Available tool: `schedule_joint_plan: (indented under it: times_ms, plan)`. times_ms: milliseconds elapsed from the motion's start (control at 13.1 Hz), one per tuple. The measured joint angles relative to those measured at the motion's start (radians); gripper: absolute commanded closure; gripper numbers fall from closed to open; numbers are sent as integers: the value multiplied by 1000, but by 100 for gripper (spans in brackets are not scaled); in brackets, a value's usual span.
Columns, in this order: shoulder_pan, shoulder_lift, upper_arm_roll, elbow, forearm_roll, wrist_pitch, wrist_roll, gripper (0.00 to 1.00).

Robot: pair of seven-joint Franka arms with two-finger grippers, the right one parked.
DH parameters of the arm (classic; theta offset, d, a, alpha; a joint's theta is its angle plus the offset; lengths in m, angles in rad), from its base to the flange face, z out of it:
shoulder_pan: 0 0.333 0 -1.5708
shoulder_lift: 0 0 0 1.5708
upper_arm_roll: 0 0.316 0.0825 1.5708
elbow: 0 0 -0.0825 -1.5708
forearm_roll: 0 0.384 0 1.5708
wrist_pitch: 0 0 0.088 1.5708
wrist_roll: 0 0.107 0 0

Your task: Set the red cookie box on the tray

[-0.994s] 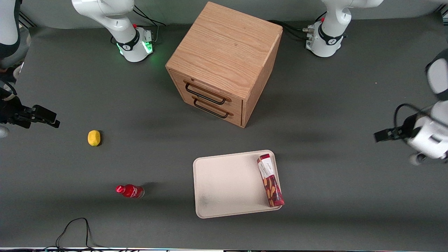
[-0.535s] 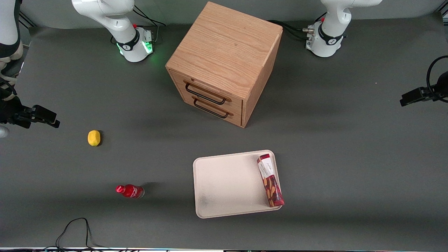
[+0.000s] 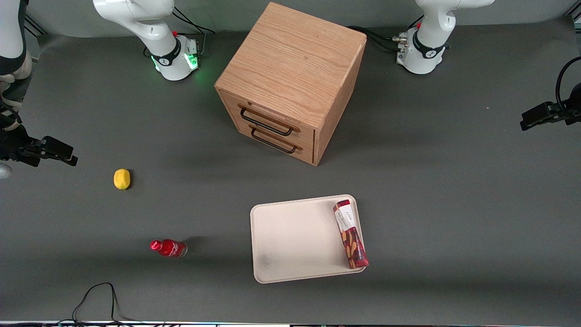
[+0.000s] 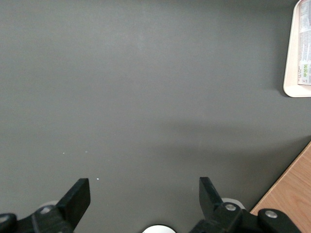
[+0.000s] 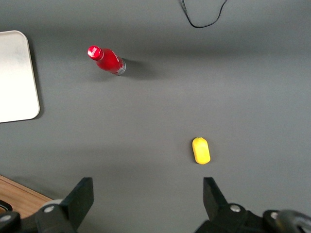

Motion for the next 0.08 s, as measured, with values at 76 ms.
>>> schedule_joint_plan:
  times_ms: [76]
  plan:
    - [-8, 0, 1, 7, 1, -5, -8, 0]
